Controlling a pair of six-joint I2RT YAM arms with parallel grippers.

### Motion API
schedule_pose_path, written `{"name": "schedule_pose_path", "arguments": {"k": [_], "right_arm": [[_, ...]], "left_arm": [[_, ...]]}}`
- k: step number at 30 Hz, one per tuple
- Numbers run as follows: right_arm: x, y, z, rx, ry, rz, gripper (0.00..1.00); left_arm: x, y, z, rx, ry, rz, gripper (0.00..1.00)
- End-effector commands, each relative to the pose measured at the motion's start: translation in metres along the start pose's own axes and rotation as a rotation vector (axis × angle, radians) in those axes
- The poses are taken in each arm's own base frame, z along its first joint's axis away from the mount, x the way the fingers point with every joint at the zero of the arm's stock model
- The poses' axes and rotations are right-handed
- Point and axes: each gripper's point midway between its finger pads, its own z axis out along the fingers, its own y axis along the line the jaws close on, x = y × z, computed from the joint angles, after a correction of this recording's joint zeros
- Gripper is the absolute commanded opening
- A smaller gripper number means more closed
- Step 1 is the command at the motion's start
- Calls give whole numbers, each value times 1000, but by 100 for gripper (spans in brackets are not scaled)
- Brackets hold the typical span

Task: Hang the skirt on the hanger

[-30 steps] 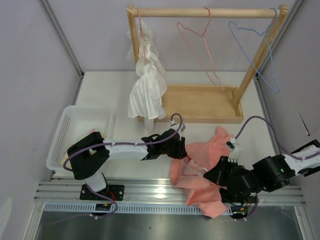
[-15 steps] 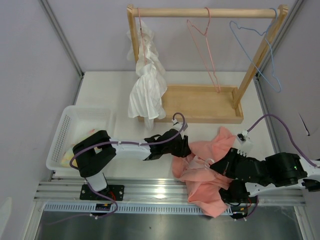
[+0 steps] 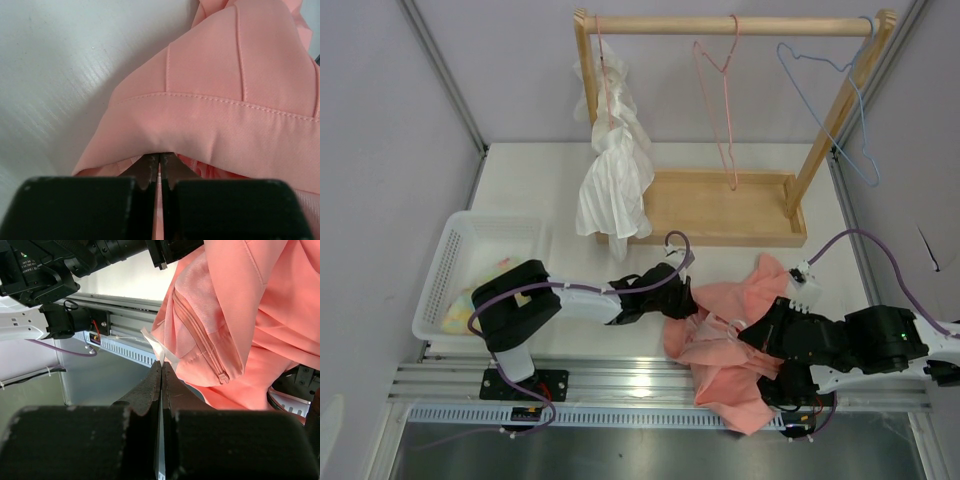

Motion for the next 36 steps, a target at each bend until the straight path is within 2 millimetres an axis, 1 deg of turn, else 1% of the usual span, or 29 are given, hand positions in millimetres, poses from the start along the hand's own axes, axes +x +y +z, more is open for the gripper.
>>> {"name": "schedule_pose_path", "arguments": {"k": [1, 2, 3, 4, 6, 7, 8, 9, 10, 12, 13, 14, 16, 17, 19, 20, 21, 22, 23, 24, 26, 27, 28, 30, 31, 32, 33, 34, 36], "right_arm": [[-10, -35, -6, 129, -27, -95, 0], [-10, -36, -6, 132, -26, -100, 0], [-9, -36, -5, 135, -24, -100, 0], [-9, -37, -5, 136, -22, -101, 0], [-8, -37, -5, 137, -22, -100, 0], [-9, -38, -5, 137, -23, -102, 0], [-9, -37, -5, 135, -25, -101, 0], [-10, -37, -5, 135, -27, -102, 0], [-10, -37, -5, 133, -29, -99, 0], [-12, -36, -6, 131, -33, -100, 0], [-12, -35, -6, 130, -36, -101, 0], [-14, -33, -6, 128, -44, -100, 0], [-18, -28, -9, 115, -54, -102, 0], [-20, -26, -9, 117, -61, -111, 0], [-28, -20, -12, 110, -94, -142, 0], [-34, -9, -16, 95, -110, -148, 0], [-43, -4, -18, 90, -149, -173, 0], [-52, 6, -25, 65, -172, -166, 0], [-57, 11, -25, 69, -192, -180, 0], [-65, 16, -28, 62, -230, -185, 0], [-81, 28, -38, 40, -278, -201, 0], [-84, 34, -37, 50, -299, -226, 0], [-93, 38, -39, 60, -342, -276, 0], [-104, 57, -41, 68, -391, -319, 0], [-113, 65, -42, 77, -431, -382, 0], [-124, 68, -41, 114, -469, -400, 0], [-131, 77, -40, 132, -485, -425, 0], [-146, 86, -37, 148, -505, -464, 0], [-162, 98, -29, 133, -501, -483, 0]], "left_arm": [[-10, -12, -5, 49, -42, 3, 0], [-13, -10, -6, 41, -58, 2, 0], [-20, -15, -12, 50, -80, -2, 0], [-17, -10, -16, 40, -83, -4, 0], [-30, -9, -25, 16, -145, -10, 0], [-34, -8, -36, 17, -165, -11, 0], [-40, -10, -42, 15, -187, -12, 0], [-44, -5, -48, -10, -211, -12, 0], [-52, -8, -62, -2, -242, -12, 0], [-62, -11, -77, -2, -279, -5, 0], [-65, -6, -83, -28, -288, -3, 0], [-74, -9, -94, -19, -318, -3, 0], [-77, -6, -102, -34, -324, 8, 0], [-84, -8, -112, -26, -348, 4, 0], [-86, -4, -121, -40, -359, 5, 0], [-89, -2, -126, -48, -371, 1, 0], [-95, -5, -137, -37, -399, -4, 0], [-96, 0, -142, -55, -402, -8, 0], [-99, 2, -148, -63, -411, -12, 0], [-108, -3, -161, -50, -444, -13, 0], [-111, 6, -175, -93, -462, -17, 0], [-118, 3, -190, -87, -493, -19, 0], [-118, 6, -198, -106, -491, -18, 0], [-127, 6, -215, -124, -530, -22, 0], [-131, 5, -230, -127, -550, -26, 0], [-137, 3, -241, -129, -577, -30, 0], [-135, 7, -247, -149, -574, -30, 0], [-144, 2, -266, -141, -617, -36, 0], [-151, -2, -281, -136, -648, -31, 0]]}}
